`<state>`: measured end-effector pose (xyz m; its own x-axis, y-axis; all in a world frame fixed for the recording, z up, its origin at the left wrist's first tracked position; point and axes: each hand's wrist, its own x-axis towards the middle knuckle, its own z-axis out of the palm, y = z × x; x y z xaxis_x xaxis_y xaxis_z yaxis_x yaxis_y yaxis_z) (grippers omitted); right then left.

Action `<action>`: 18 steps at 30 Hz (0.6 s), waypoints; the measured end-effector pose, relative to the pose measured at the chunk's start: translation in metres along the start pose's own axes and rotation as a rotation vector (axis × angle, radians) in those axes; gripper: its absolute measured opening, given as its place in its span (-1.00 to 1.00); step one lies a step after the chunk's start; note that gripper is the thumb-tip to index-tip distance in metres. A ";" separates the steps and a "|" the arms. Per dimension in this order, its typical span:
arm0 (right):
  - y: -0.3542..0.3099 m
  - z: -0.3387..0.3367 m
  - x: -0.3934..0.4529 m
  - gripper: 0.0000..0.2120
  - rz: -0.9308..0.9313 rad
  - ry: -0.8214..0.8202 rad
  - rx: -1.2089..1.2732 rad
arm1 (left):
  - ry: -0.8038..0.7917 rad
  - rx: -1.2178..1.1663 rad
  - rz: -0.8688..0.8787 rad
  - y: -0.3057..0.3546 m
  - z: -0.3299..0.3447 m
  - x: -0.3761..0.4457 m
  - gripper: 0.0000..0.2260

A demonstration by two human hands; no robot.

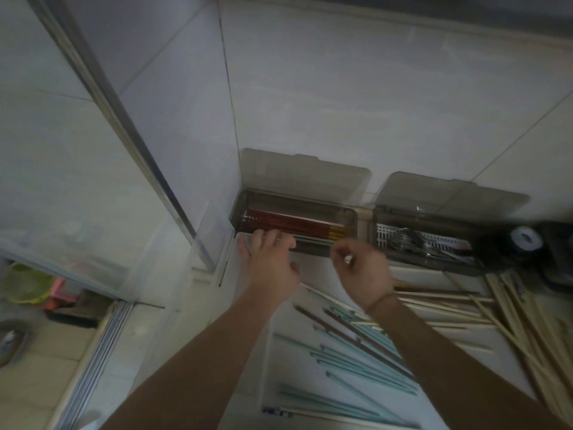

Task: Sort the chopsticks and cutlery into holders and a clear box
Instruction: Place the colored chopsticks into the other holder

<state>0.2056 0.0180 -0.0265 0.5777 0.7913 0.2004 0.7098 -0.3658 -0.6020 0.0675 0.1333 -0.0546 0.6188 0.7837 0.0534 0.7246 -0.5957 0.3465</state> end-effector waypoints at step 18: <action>-0.006 0.062 -0.107 -0.76 -0.205 -0.527 -0.461 | -0.010 0.033 0.001 0.001 0.001 0.000 -0.71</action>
<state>0.1144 -0.0341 -0.0917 0.2269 0.9543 -0.1946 0.9476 -0.2625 -0.1821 0.0684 0.1322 -0.0552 0.6226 0.7813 0.0448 0.7332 -0.6024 0.3156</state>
